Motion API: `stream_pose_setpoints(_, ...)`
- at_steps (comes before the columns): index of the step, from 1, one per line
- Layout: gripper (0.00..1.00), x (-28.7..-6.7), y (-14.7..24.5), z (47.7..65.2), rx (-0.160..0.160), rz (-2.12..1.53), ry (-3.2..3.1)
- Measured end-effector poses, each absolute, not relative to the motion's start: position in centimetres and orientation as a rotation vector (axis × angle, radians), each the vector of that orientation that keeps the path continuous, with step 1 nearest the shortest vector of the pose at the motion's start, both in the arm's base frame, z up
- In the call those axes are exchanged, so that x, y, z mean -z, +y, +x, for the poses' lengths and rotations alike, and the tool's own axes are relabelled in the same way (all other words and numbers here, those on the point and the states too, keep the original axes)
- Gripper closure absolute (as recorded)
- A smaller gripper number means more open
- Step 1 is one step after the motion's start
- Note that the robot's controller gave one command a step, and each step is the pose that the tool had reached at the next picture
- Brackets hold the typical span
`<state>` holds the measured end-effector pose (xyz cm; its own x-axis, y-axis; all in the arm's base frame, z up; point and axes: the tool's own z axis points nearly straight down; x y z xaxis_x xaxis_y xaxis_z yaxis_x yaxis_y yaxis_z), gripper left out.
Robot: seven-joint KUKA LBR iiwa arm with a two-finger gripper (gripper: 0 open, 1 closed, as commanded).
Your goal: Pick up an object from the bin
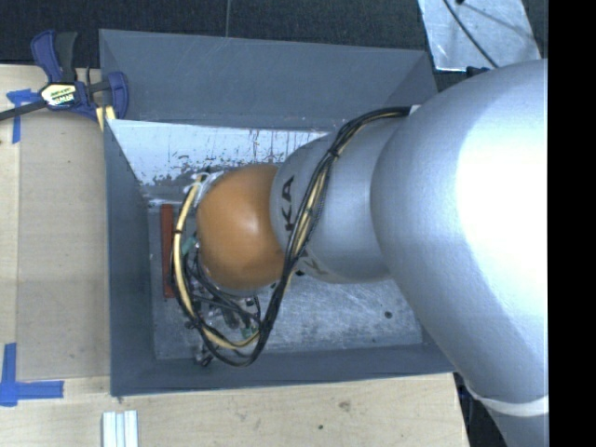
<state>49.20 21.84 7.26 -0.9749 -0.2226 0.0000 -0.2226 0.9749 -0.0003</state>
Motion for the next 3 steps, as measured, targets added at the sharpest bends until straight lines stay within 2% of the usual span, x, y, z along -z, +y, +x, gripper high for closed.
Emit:
stream_pose_setpoints(1,1.0,-7.51,21.9,49.34,-0.003,-0.348,3.118)
stream_pose_setpoints(3,1.0,-7.51,21.9,49.33,-0.002,-0.347,3.119)
